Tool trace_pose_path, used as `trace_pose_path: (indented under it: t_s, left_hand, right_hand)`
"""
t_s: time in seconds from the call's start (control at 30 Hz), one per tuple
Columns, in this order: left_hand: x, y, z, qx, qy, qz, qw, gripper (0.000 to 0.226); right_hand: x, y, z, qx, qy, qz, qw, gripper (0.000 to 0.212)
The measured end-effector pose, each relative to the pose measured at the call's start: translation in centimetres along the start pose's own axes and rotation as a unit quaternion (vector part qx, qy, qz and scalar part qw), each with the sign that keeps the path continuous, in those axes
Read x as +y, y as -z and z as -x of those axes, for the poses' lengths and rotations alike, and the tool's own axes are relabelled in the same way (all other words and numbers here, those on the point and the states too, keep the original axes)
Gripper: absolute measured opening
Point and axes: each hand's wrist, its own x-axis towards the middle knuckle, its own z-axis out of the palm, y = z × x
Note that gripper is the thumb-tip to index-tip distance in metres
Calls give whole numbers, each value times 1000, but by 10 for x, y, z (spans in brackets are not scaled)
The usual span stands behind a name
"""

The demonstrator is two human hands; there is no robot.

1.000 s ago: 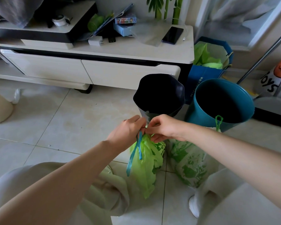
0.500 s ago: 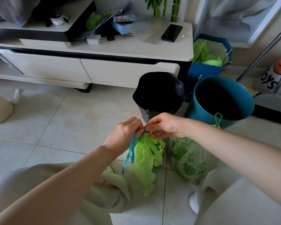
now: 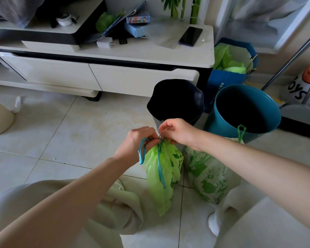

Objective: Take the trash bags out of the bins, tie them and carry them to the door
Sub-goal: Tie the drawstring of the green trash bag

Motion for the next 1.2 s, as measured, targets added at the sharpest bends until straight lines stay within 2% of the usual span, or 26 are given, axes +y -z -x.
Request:
trace_pose_path:
  t_s: [0.07, 0.13, 0.27, 0.37, 0.47, 0.6, 0.67, 0.73, 0.83, 0.87, 0.93, 1.0, 1.1, 1.2]
  left_hand:
    - [-3, -1, 0, -7, -2, -11, 1000, 7]
    - [-5, 0, 0, -9, -1, -19, 1000, 8]
    - [-9, 5, 1, -5, 8, -20, 1000, 7]
    - [-14, 6, 4, -11, 19, -20, 1000, 8]
    - [-13, 5, 6, -23, 30, 0, 999, 7]
    - [-15, 5, 5, -37, 39, 3, 999, 7]
    - [-18, 4, 7, -52, 55, 4, 997, 7]
    - [-19, 3, 8, -52, 73, 18, 996, 6]
    - [-16, 3, 6, -31, 96, 38, 994, 5]
    - [-15, 3, 4, -28, 101, 40, 994, 6]
    - [-16, 5, 3, -25, 104, 39, 994, 6]
    - [-17, 4, 3, -30, 103, 34, 994, 6]
    - [-16, 3, 4, -44, 104, 30, 993, 6]
    - [-16, 2, 4, -67, 122, 38, 990, 3]
  right_hand:
    - [-2, 1, 0, -6, -39, -35, 999, 12]
    - [-6, 6, 1, -20, -60, -22, 998, 9]
    - [-17, 28, 6, -46, -13, 184, 982, 12]
    - [-17, 48, 10, 35, 24, 360, 932, 11]
    - [-12, 62, 8, 120, 44, 347, 929, 10]
    - [-2, 59, 6, 123, 23, 319, 940, 12]
    - [-1, 56, 5, 111, 2, 213, 971, 6]
    - [-6, 55, 6, 110, -22, -7, 994, 6]
    - [-12, 53, 7, 85, -47, -285, 954, 9]
    - [-12, 52, 6, 80, -59, -330, 939, 10]
    - [-12, 48, 6, 80, -82, -343, 932, 9]
    - [-10, 50, 5, 98, -84, -265, 956, 7]
    - [-4, 61, 2, 139, -34, -19, 990, 18]
    - [1, 67, 3, 162, 39, 222, 961, 17]
